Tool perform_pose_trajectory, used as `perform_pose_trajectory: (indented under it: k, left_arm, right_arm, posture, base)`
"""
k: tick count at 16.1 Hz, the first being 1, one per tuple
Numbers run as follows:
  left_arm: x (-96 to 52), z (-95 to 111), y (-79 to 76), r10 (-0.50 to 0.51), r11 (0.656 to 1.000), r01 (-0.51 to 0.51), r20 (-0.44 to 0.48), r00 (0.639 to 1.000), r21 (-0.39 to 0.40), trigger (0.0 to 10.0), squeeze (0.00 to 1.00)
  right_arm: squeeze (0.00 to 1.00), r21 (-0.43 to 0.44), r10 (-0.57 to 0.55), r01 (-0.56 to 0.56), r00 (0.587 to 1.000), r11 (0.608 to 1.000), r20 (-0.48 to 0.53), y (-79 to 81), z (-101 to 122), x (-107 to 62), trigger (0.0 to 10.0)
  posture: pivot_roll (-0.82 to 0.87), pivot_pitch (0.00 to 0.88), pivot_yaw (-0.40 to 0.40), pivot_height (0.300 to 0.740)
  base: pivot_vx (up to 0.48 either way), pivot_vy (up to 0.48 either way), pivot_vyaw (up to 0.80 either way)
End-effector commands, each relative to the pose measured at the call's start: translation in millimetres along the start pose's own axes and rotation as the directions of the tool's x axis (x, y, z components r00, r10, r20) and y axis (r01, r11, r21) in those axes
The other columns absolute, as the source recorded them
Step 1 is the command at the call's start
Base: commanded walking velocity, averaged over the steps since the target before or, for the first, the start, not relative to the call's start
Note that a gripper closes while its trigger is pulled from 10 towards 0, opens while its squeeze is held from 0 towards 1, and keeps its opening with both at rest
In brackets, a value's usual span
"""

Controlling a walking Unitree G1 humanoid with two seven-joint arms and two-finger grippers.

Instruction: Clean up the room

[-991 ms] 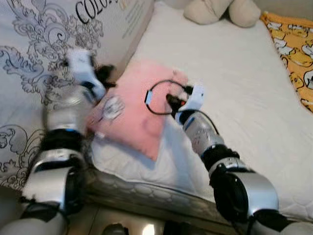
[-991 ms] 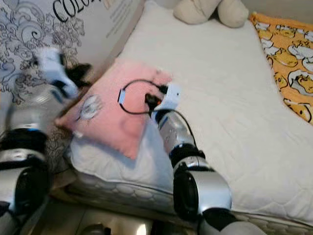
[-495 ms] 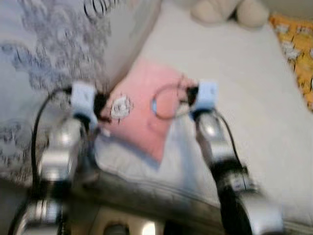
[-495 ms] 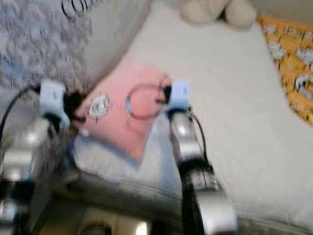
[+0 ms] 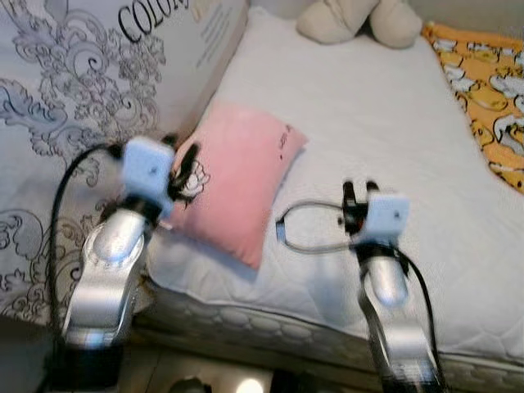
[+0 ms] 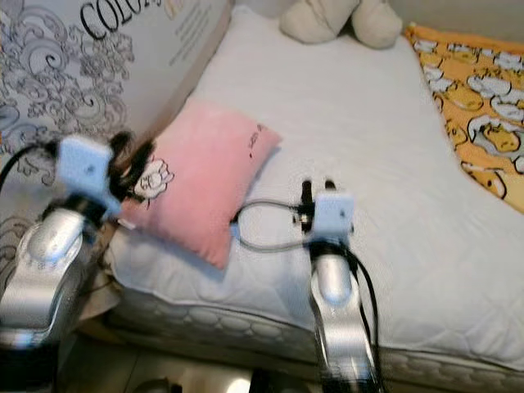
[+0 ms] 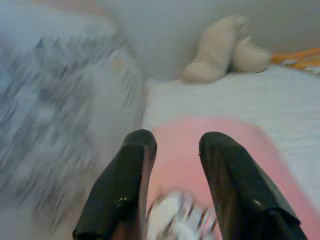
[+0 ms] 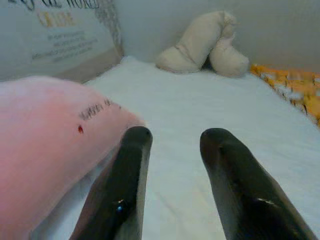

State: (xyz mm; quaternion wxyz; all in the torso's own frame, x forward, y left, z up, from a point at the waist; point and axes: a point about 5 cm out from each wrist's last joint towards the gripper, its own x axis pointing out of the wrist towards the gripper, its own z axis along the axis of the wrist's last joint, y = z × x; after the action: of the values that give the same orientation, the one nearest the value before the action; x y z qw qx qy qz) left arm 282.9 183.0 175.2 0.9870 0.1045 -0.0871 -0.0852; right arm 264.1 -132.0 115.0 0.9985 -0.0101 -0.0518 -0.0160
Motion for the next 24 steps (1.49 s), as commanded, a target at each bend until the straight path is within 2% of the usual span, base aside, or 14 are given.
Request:
perform_pose_trajectory:
  k: [1,3,5,6,7,9,14,16,17,19,20,22,23,24]
  left_arm:
    - [-9.3,-4.4,6.5,0.051,0.998,-0.053,-0.041,0.998,-0.03,10.0,1.0]
    - [-35.5,-8.5,6.9,0.072,0.997,-0.072,-0.086,0.994,-0.003,10.0,1.0]
    - [-42.9,-10.6,5.5,0.093,0.995,-0.096,-0.115,0.989,-0.024,10.0,1.0]
    - [-43.9,-11.7,3.1,0.11,0.989,-0.122,-0.138,0.984,-0.078,10.0,1.0]
    - [-43.2,-11.5,2.7,0.116,0.987,-0.13,-0.143,0.983,-0.095,10.0,1.0]
    - [-34.9,-4.3,2.5,0.098,0.991,-0.107,-0.114,0.989,-0.076,10.0,1.0]
    - [-25.7,-8.9,4.4,0.081,0.996,-0.085,-0.148,0.986,-0.022,10.0,1.0]
    - [-18.9,-16.8,9.8,0.085,0.995,-0.091,-0.175,0.981,-0.029,10.0,1.0]
    - [-7.5,-23.7,16.7,0.09,0.995,-0.097,-0.196,0.976,-0.021,10.0,1.0]
    - [2.0,-31.5,22.3,0.089,0.995,-0.094,-0.22,0.971,-0.014,10.0,1.0]
    - [11.1,-38.2,23.7,0.074,0.996,-0.082,-0.246,0.966,-0.023,10.0,1.0]
    - [37.6,-49.1,31.8,0.065,0.997,-0.077,-0.288,0.956,-0.029,10.0,1.0]
    - [45.8,-52.8,37.0,0.075,0.996,-0.087,-0.306,0.949,-0.024,10.0,1.0]
    - [54.8,-58.0,43.7,0.088,0.995,-0.102,-0.342,0.935,-0.023,10.0,1.0]
  right_arm:
    - [1.0,0.084,-0.011,0.013,1.0,0.996,-0.022,3.9,4.8,-6.9,10.0]
    - [1.0,0.057,0.015,-0.014,1.0,0.998,-0.022,-13.5,5.6,-26.0,10.0]
    - [1.0,0.064,0.01,-0.009,1.0,0.998,-0.008,-23.6,8.3,-33.2,10.0]
    - [1.0,0.107,-0.013,0.016,0.999,0.994,-0.031,-28.8,8.9,-37.0,10.0]
    - [1.0,0.136,-0.021,0.026,0.999,0.99,-0.045,-29.9,8.6,-38.3,10.0]
    - [1.0,0.203,-0.023,0.038,0.997,0.978,-0.073,-26.8,7.9,-38.8,10.0]
    - [1.0,0.229,0.006,0.009,0.998,0.973,-0.065,-19.3,11.8,-31.4,10.0]
    - [1.0,0.258,0.019,0.002,0.997,0.966,-0.077,-15.0,10.3,-25.6,10.0]
    - [1.0,0.303,0.023,0.002,0.996,0.953,-0.08,-11.4,9.5,-15.0,10.0]
    - [1.0,0.325,0.027,0.0,0.997,0.946,-0.077,-7.9,8.8,-2.6,10.0]
    - [1.0,0.361,0.013,0.03,0.993,0.932,-0.115,-7.8,1.3,8.1,10.0]
    - [1.0,0.471,0.062,0.032,0.981,0.882,-0.182,2.0,-11.1,35.8,10.0]
    - [1.0,0.492,0.076,0.034,0.977,0.87,-0.201,6.3,-12.9,45.6,10.0]
    - [1.0,0.552,0.105,0.036,0.97,0.833,-0.22,11.6,-14.3,57.5,10.0]
  posture:
    - [0.06,0.064,-0.038,0.74]
    - [0.06,0.064,-0.029,0.74]
    - [0.07,0.06,-0.03,0.74]
    - [0.07,0.055,-0.029,0.74]
    - [0.07,0.054,-0.029,0.74]
    - [0.06,0.048,-0.025,0.74]
    - [0.05,0.049,-0.014,0.74]
    - [0.05,0.049,-0.014,0.74]
    - [0.06,0.045,-0.014,0.74]
    - [0.06,0.042,-0.016,0.74]
    - [0.07,0.041,-0.017,0.74]
    - [0.07,0.042,-0.012,0.74]
    - [0.07,0.048,-0.009,0.74]
    - [0.07,0.059,-0.008,0.74]
  base:
    - [0.0,0.0,0.0]
    - [0.0,0.0,0.0]
    - [0.0,0.0,0.0]
    - [0.0,0.0,0.0]
    - [0.0,0.0,0.0]
    - [0.0,0.0,0.0]
    - [0.0,0.0,0.0]
    - [0.0,0.0,0.0]
    - [0.0,0.0,0.0]
    - [0.0,0.0,0.0]
    - [0.0,0.0,0.0]
    - [0.0,0.0,0.0]
    - [0.0,0.0,0.0]
    - [0.0,0.0,0.0]
